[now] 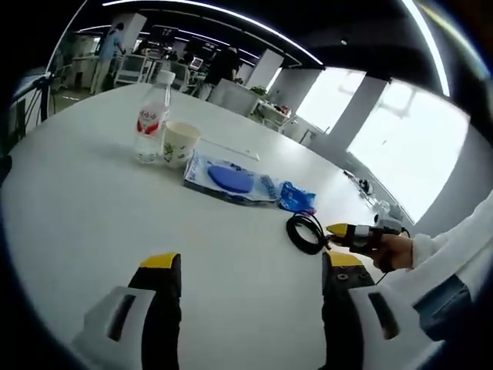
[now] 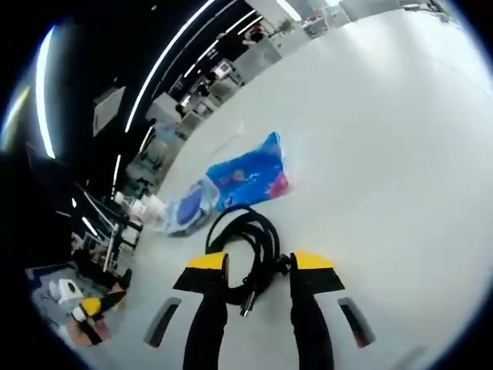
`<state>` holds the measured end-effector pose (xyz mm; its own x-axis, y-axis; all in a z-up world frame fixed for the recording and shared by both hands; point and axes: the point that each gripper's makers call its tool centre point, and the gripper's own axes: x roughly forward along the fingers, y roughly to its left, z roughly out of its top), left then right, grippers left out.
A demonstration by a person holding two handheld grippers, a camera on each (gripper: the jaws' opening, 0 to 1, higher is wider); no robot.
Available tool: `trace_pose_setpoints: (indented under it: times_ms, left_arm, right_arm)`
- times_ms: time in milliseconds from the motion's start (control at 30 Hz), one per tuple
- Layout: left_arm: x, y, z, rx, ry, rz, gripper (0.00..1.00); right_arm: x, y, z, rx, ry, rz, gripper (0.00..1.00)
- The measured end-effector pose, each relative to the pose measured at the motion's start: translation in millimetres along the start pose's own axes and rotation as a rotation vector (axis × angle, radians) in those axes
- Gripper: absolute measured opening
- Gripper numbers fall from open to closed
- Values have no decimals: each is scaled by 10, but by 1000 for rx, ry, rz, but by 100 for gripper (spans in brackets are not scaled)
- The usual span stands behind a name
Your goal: Arrange the tabletop items into an orderly group along one side of the table until the central work area is clear of visible clutter.
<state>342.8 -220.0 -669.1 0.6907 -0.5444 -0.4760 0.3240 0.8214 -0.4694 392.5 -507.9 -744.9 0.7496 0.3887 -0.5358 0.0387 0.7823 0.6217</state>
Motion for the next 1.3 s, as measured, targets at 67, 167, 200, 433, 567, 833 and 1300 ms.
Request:
trace_pose_setpoints:
  times_ms: [67,167,200,433,567,833,1300]
  left_arm:
    - [3,52,38,12,4,0,76]
    - [7,117,92,23,6,3,76]
    - [7,137,111,26,5,5,76]
    - [33,367,256,22,6,39,77]
    - [56,449,337,77,24,35,81]
    - [56,682,471,162,53,44,87]
    - [28,731,565,351,144,52,91]
  right_arm:
    - [-67,42,14,-35,-22,2,32]
    - [-130,124,40,-42,-45,29,32]
    - [-159,170,40,-46,-49,34,32]
    - [-313,472,45,-175,-51,73,45]
    - [-387,585,64,-275,-45,69,57]
    - [-550,643,-79,-442,45,30,71]
    - [-828,563,-335,-432,77,-14,73]
